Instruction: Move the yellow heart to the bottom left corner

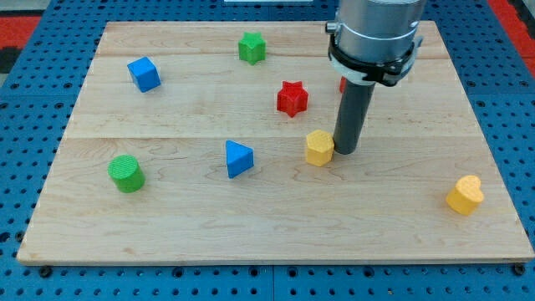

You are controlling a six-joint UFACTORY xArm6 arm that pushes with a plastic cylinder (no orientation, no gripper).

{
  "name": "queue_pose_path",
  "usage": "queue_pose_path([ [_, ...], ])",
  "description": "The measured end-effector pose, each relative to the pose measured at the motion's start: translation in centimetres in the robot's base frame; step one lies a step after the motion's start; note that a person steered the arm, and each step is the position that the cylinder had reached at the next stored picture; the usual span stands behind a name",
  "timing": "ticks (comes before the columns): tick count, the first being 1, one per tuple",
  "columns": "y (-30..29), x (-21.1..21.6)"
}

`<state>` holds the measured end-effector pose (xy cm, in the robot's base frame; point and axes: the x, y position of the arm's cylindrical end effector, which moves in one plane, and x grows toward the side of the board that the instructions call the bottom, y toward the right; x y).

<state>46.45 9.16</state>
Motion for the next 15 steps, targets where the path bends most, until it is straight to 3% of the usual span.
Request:
queue_pose_path([
  [1,0.9,2.3],
  [2,12.5,2.0],
  [3,17.1,1.6],
  [7,25.3,2.7],
  [8,24.5,7.8],
  [9,16.2,8.3],
  [10,2.2,8.1],
  [11,-1.5,4.3],
  [13,-7.0,-0.5],
  [14,-5.8,-0.3],
  [15,-3.8,3.4],
])
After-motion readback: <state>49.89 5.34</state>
